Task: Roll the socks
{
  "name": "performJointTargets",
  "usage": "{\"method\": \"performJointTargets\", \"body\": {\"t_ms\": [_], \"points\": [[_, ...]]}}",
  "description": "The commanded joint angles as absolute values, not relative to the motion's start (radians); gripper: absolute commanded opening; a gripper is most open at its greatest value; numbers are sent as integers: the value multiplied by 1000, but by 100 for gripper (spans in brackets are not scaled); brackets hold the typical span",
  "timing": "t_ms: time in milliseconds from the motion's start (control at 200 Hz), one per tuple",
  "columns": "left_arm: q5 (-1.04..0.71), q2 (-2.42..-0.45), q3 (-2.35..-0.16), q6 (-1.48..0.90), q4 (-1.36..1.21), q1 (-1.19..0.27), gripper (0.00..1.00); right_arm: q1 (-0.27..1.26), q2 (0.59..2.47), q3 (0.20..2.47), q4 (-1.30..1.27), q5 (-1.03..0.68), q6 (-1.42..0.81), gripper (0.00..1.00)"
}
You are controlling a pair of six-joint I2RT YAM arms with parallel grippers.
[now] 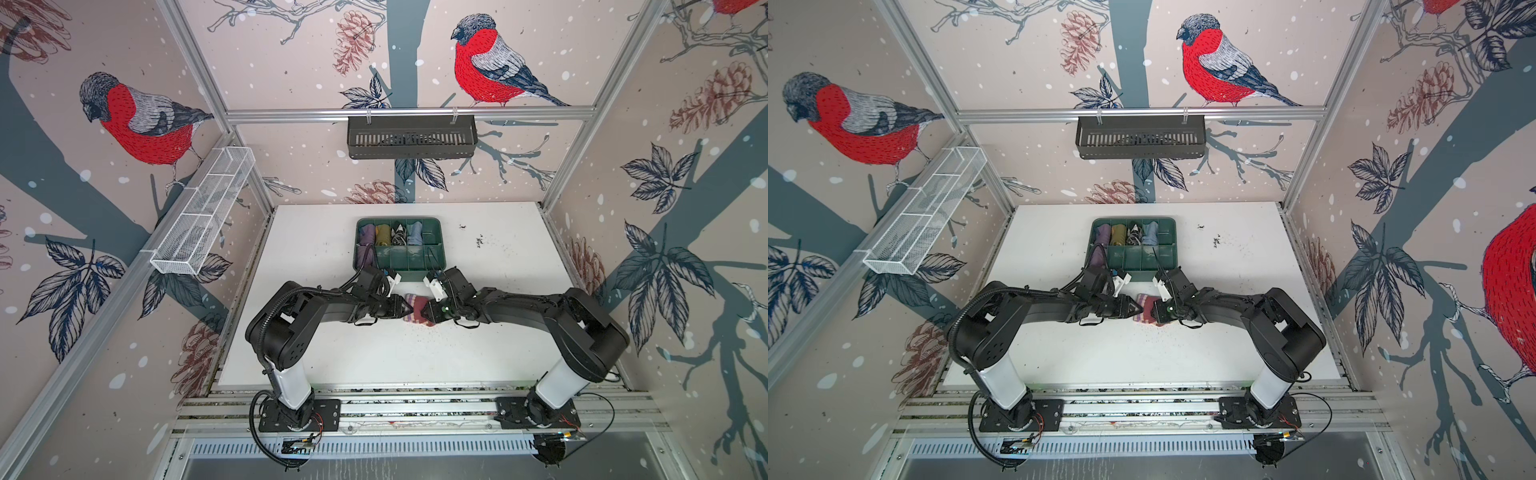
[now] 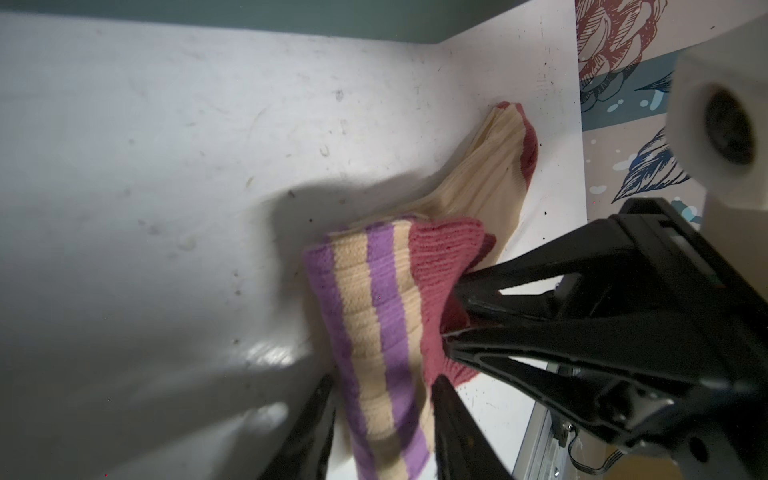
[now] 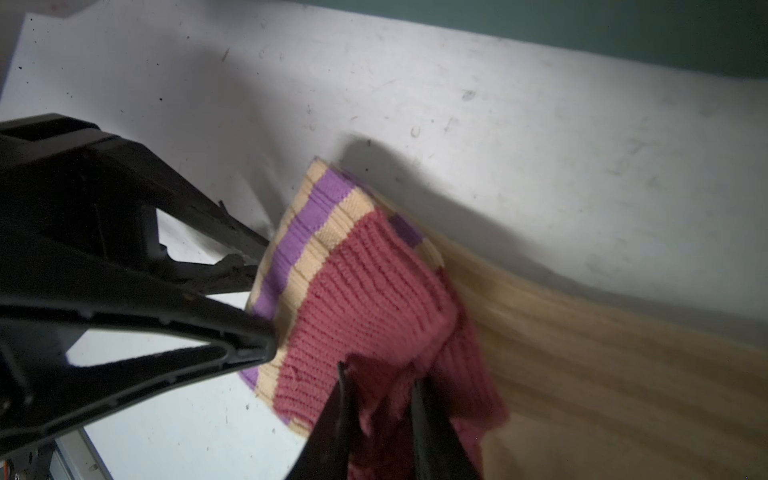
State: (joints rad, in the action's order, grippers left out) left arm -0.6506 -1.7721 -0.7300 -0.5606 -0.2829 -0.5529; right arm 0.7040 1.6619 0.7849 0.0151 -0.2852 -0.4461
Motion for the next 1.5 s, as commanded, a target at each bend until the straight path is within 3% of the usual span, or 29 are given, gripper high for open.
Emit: {"method": "performJointTargets", "body": {"t_ms": [0,195,385,480,620,770,1041,1496], "points": [[-664,-1784,-733,-567,-311,-554,37,704,1670,779,49,-278,-452,27],[-696,-1795,-739,-574,-332,-554,15,704,1677,782,43,-287,-451,27],[-694,-1775,-746,-556,-304,-554,0,700,1673,785,40,-301,-447,28],[-673,-1763,-763,-523,-235,-551,0,691,1645,783,41,-321,-440,30],[-645,-1754,-794,-461,-117,-552,0,655,1560,766,36,-373,-431,43],[-608,-1740,-824,-399,6,-550,0,594,1482,740,50,-378,-416,46],[-478,-1692,-913,-278,273,-548,0,556,1530,706,28,-396,-408,29],[-310,-1682,-1097,-179,579,-567,0,595,1634,696,-61,-436,-437,27]]}}
